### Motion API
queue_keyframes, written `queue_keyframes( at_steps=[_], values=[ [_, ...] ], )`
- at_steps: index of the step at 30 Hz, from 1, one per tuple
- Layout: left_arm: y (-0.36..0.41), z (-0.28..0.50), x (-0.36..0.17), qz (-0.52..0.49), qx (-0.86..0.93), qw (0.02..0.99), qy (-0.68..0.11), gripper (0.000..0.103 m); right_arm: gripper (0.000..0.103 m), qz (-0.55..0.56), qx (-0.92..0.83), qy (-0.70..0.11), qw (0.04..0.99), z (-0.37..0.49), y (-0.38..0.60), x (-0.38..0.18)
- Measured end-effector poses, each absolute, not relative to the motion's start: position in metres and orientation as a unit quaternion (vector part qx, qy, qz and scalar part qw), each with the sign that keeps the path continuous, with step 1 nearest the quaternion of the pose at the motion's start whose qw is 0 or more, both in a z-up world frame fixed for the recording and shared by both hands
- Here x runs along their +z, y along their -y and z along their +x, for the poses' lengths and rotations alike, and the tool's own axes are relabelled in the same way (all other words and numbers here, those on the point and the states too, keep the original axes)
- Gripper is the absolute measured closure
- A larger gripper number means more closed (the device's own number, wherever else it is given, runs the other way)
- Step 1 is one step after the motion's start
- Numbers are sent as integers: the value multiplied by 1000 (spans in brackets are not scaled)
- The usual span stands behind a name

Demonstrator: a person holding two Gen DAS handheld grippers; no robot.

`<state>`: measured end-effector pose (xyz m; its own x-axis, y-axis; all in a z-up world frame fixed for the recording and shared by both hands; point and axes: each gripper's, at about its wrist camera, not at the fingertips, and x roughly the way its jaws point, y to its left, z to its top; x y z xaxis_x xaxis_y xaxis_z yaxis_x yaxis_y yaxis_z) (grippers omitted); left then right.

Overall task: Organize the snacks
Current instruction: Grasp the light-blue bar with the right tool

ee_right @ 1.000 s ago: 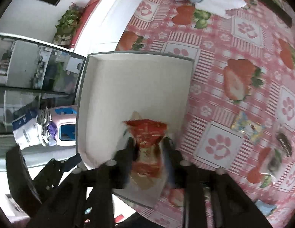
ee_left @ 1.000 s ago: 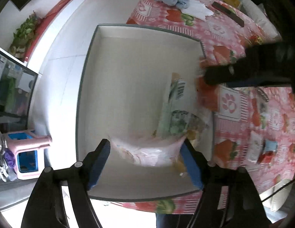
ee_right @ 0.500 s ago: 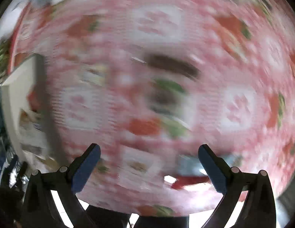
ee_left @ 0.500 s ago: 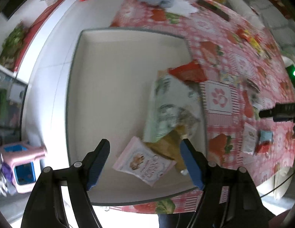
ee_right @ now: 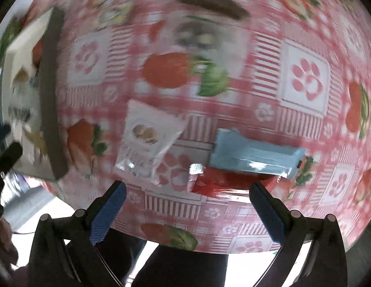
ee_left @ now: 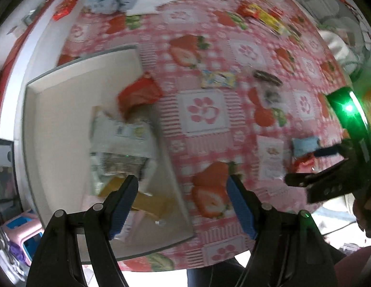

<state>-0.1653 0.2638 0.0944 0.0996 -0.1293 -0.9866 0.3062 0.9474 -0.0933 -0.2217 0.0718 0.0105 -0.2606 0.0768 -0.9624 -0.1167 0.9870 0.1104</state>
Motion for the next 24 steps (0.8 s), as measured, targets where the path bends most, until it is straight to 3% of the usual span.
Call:
queue_keyframes(
  at_steps=[8,15,24],
  values=[
    [-189,-183,60,110,-214,682,-690,23,0,-212,127,-743,622,-258,-51,12],
    [-147,-181,30,111,-200,666,-710,23,0,-321,196,-702,605,-289,-66,-13],
    [-127,-179,28,105,-173,673,-711,23,0,-192,167,-736,628,-243,-50,-24]
  ],
)
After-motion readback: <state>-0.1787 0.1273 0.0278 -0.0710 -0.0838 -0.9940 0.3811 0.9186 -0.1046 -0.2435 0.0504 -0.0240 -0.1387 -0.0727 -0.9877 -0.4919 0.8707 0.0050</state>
